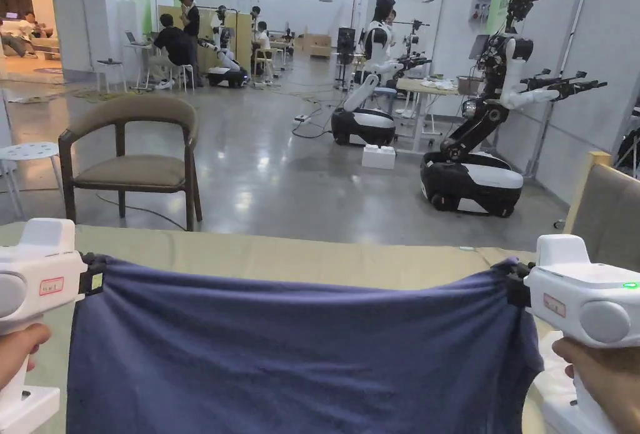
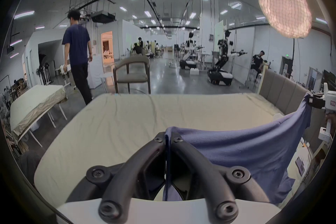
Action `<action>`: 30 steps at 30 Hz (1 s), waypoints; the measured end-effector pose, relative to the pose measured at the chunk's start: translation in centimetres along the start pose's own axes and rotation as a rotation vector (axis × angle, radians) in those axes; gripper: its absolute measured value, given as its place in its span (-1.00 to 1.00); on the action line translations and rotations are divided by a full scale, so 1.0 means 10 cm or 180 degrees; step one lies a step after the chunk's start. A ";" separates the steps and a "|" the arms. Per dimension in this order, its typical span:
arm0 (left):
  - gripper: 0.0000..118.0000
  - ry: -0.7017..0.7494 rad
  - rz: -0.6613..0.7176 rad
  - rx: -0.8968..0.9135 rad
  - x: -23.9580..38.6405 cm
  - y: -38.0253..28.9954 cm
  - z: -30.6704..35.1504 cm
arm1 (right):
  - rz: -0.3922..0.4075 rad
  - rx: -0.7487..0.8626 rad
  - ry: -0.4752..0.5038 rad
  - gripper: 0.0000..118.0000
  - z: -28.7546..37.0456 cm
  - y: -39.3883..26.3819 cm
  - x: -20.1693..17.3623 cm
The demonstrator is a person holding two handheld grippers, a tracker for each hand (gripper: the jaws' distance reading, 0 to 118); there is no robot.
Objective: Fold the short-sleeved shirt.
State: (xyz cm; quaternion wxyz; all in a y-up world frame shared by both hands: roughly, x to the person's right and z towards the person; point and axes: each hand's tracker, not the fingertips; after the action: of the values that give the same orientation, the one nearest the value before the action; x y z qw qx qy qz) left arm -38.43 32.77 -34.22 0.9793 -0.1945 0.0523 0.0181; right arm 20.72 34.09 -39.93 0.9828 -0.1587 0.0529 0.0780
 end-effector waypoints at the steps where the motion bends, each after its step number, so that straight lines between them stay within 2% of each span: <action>1: -1.00 0.0006 -0.0015 0.0056 -0.02 0.11 0.06 | -0.0020 0.0085 -0.0025 -1.00 0.06 0.12 0.00; 11: -1.00 0.0110 -0.0060 0.0436 -0.14 1.31 0.42 | 0.0097 0.0676 -0.0165 -1.00 0.47 1.39 -0.04; 19: -1.00 0.0211 -0.0099 0.0645 -0.17 2.13 0.33 | 0.0036 0.0825 -0.0230 -1.00 0.33 2.20 0.03; 25: -1.00 0.0271 -0.0154 0.0732 -0.15 2.44 0.11 | 0.0090 0.0858 -0.0283 -1.00 0.03 2.42 0.06; 30: -1.00 0.0321 -0.0188 0.0718 -0.09 2.34 -0.11 | 0.0101 0.0857 -0.0281 -1.00 -0.23 2.22 0.08</action>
State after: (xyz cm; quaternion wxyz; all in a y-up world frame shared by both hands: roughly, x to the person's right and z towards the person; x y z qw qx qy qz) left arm -40.75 53.97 -44.05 0.9912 -0.0852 0.0974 -0.0266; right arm 17.56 54.25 -48.97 0.9952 -0.0210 0.0221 0.0927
